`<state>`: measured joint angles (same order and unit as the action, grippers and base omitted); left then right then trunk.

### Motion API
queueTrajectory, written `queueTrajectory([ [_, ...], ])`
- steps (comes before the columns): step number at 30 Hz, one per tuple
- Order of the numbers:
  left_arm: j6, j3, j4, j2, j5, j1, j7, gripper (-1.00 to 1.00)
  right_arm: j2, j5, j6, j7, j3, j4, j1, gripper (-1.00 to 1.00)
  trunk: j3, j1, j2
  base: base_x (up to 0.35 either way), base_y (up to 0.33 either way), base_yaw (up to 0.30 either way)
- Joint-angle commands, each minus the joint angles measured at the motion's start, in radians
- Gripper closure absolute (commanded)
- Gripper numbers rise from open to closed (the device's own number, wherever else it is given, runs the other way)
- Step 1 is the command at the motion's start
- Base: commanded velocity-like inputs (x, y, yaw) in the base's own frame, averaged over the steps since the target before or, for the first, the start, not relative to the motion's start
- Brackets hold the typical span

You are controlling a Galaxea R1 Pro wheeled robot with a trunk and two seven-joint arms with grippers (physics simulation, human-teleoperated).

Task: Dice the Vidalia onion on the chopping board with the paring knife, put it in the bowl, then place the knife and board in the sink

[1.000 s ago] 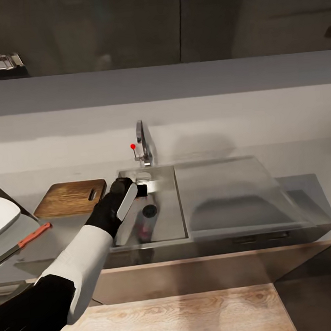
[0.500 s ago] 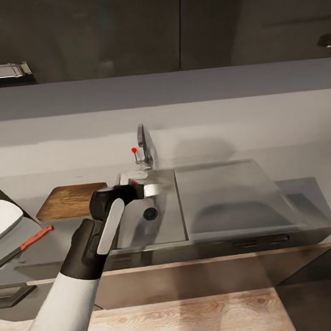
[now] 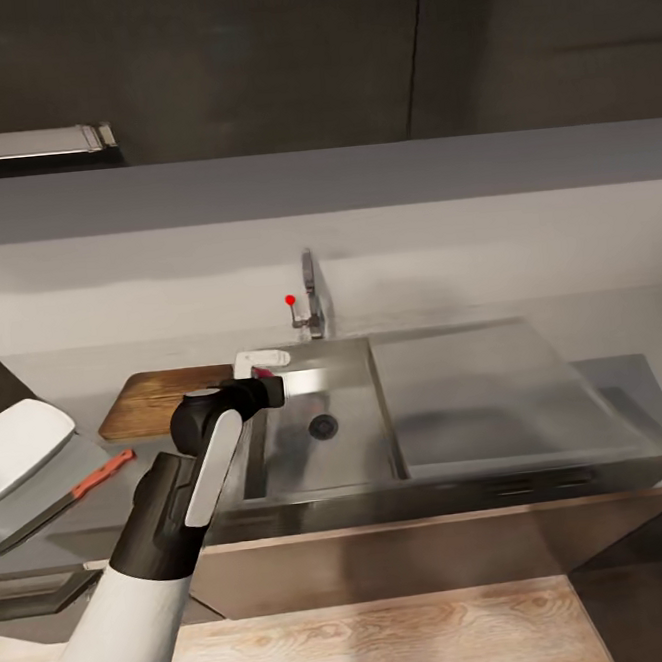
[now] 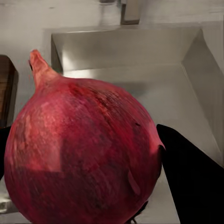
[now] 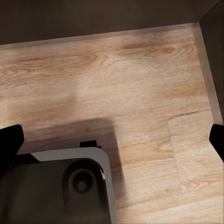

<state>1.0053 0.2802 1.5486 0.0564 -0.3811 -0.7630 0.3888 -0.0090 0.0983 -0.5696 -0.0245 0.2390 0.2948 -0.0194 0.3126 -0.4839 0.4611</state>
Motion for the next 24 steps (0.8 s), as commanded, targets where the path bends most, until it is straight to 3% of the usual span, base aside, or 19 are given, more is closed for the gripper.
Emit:
queueTrajectory([
  [1, 0.003, 0.001, 0.001, 0.000, -0.010, -0.001, 0.010, 1.00, 0.001, 0.010, -0.003, -0.003, 0.006, 0.000, -0.001, -1.00, 0.002, 0.000, 0.002, 0.000, 0.314, 0.000],
  [15, 0.003, -0.003, 0.001, 0.000, -0.009, -0.001, 0.010, 1.00, 0.001, 0.008, -0.001, -0.004, 0.007, 0.000, -0.001, -1.00, 0.002, 0.000, 0.002, 0.009, 0.317, 0.000],
  [24, 0.002, -0.001, -0.003, 0.000, -0.008, -0.001, 0.010, 1.00, 0.003, 0.008, -0.001, -0.005, 0.008, 0.000, -0.001, -1.00, 0.002, 0.000, 0.002, 0.176, 0.316, 0.000],
])
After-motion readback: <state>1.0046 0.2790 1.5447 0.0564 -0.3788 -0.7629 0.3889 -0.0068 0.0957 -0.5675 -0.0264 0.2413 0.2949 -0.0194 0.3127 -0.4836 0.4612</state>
